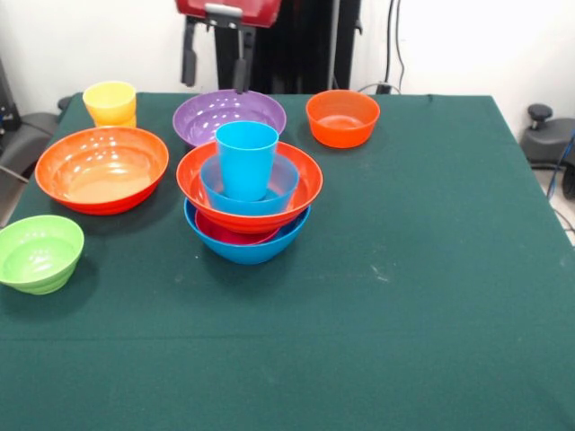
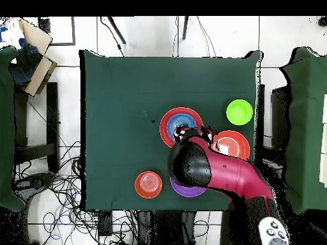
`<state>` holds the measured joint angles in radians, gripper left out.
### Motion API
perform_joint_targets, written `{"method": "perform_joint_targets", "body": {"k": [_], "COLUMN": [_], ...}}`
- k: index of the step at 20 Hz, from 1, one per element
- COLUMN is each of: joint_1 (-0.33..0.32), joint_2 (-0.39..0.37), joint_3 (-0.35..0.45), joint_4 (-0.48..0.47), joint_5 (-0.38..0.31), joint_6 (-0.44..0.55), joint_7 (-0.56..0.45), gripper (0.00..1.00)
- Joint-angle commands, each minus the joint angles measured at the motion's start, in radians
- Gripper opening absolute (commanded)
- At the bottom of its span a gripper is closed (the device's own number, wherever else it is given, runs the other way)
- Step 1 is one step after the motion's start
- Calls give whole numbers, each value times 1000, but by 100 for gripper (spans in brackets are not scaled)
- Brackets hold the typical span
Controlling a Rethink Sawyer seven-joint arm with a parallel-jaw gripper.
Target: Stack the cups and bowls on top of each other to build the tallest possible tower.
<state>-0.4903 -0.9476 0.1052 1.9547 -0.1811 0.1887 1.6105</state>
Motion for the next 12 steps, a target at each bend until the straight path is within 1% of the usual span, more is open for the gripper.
{"method": "perform_joint_targets", "body": {"k": [1, 4, 6, 9, 12], "joint_1": [-125, -164, -176, -186, -183], "joint_2": [-76, -113, -109, -65, 5], "joint_3": [214, 247, 250, 242, 223], "joint_4": [112, 109, 93, 57, 6], "joint_5": [35, 49, 40, 1, -47], "joint_6": [140, 198, 210, 191, 148], "joint_7": [-22, -53, -59, -50, -40], "gripper": [100, 100, 100, 100, 100]}}
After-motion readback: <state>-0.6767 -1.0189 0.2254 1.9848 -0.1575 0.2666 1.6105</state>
